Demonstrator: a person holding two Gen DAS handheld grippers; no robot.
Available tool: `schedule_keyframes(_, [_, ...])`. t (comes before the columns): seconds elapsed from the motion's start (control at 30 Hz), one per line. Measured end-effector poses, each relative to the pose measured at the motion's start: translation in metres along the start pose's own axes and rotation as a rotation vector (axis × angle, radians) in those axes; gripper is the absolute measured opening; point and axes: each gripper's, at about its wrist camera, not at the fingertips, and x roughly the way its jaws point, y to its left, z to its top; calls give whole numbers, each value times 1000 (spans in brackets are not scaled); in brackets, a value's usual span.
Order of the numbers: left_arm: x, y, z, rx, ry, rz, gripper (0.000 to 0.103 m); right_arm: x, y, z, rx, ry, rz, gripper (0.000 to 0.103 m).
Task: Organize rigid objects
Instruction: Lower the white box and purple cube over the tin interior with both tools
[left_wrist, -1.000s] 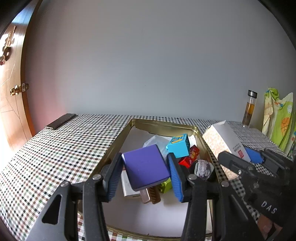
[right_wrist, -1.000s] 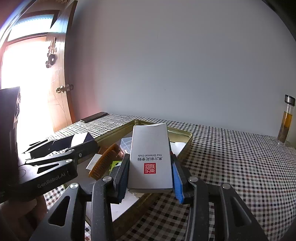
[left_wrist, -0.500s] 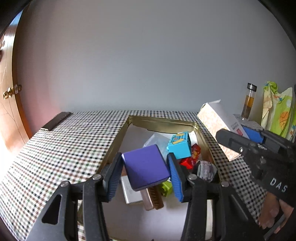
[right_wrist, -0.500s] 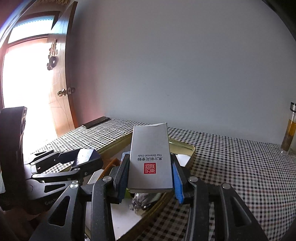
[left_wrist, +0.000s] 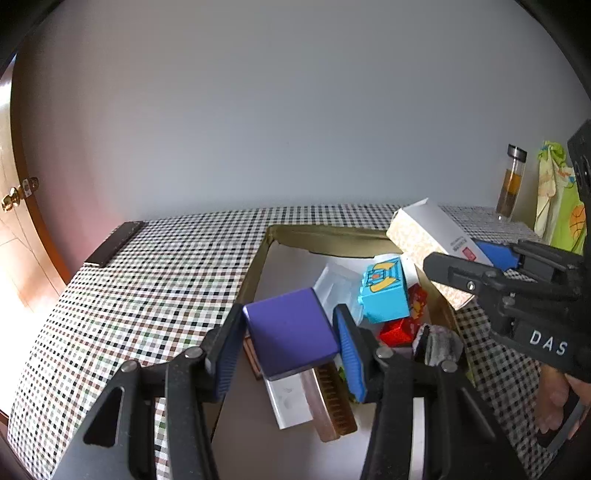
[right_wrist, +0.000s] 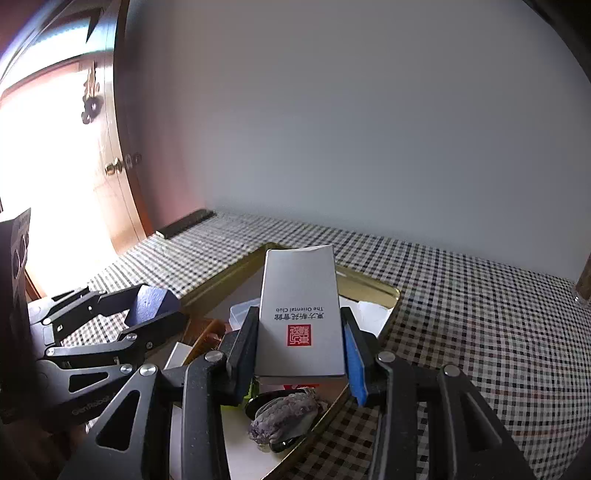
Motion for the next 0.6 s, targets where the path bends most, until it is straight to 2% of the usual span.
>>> schedule_keyframes(0.37, [22, -2, 7, 25, 77, 14, 48, 20, 0, 4, -15, 54, -15, 44])
schedule_keyframes(0.47, [31, -2, 8, 28, 119, -10, 48, 24, 0, 7, -22, 74, -34, 44])
schedule_keyframes(0.6, [34, -3, 9, 41, 131, -13, 48, 31, 1, 10, -33, 103, -51, 44])
